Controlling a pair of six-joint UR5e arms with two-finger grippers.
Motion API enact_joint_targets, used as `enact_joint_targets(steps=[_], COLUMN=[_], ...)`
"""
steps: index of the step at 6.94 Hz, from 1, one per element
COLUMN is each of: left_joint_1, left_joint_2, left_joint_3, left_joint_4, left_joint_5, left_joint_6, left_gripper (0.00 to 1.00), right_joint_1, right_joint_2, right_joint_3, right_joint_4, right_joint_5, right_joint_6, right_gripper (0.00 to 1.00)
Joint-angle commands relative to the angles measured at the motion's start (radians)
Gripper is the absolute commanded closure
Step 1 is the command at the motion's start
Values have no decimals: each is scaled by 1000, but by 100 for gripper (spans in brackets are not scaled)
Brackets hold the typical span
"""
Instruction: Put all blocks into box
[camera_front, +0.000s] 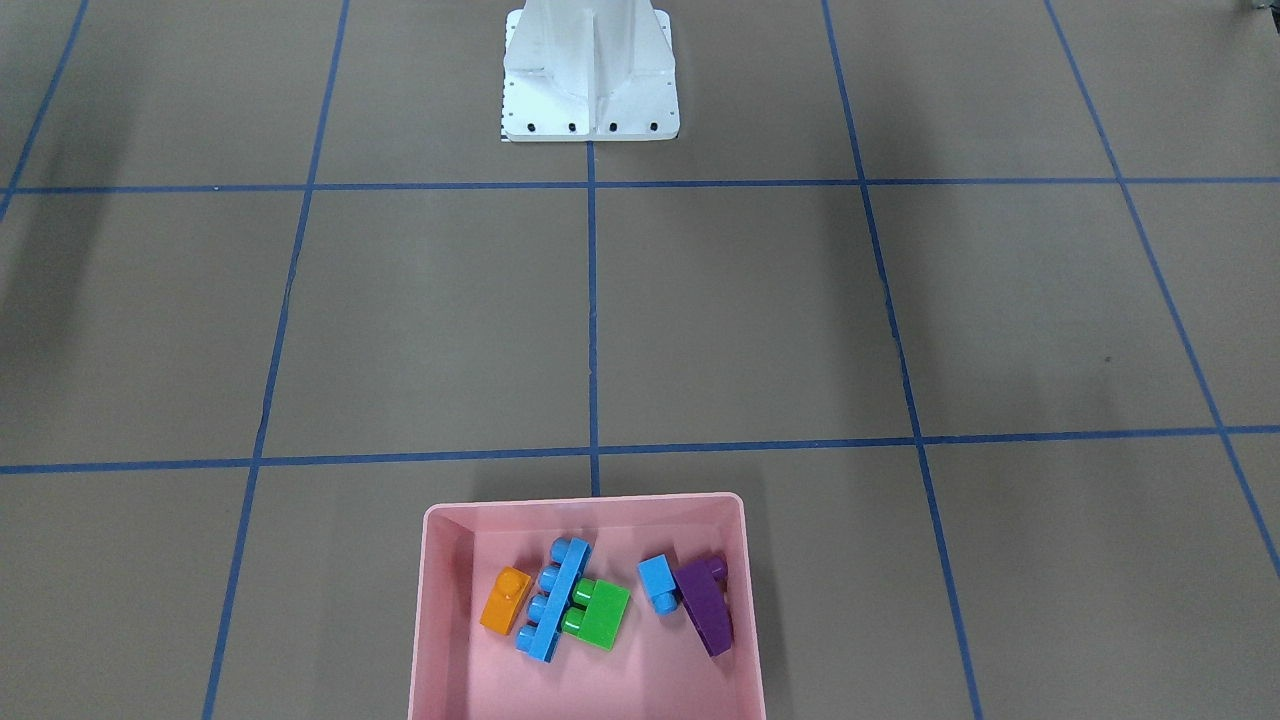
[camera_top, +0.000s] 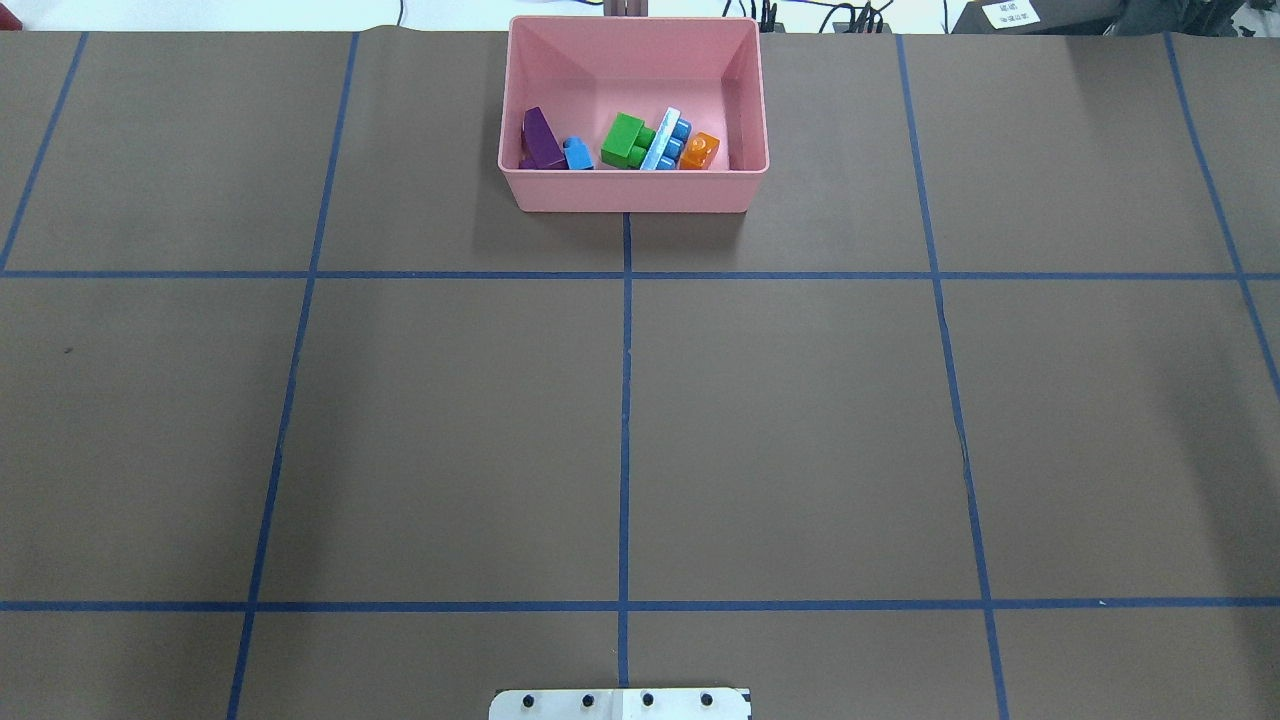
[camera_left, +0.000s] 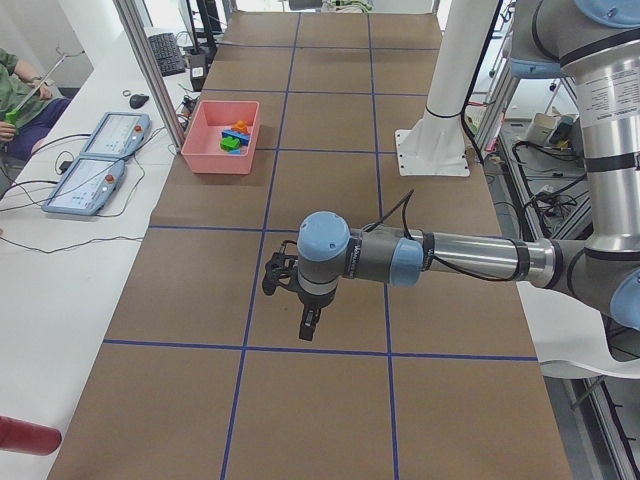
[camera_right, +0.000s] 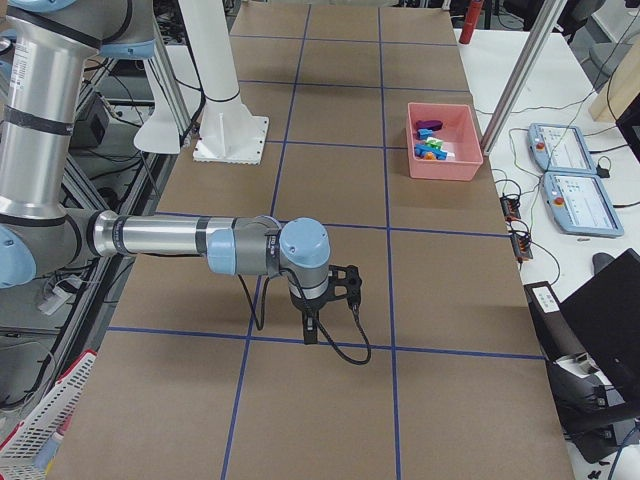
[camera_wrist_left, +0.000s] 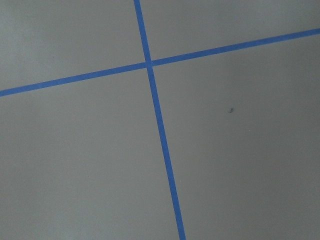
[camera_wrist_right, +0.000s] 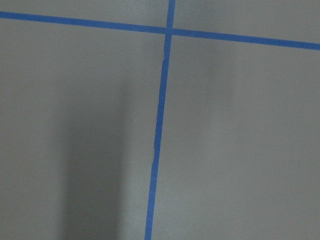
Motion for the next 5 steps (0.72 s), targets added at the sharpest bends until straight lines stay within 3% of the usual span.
enact_joint_targets(steps=[1, 5], left_joint_1=[0, -2], left_joint_2=[2, 6], left_joint_3=[0, -7], left_joint_4=[1, 1], left_joint_5=[0, 1], left_joint_6=[-2, -2], left_gripper=[0, 0], right_joint_1=[0, 0], right_joint_2=[-1, -1], right_joint_3=[1, 5], right_joint_4=[0, 0], right_joint_5=[4, 2], right_joint_6=[5, 3], right_gripper=[0, 0])
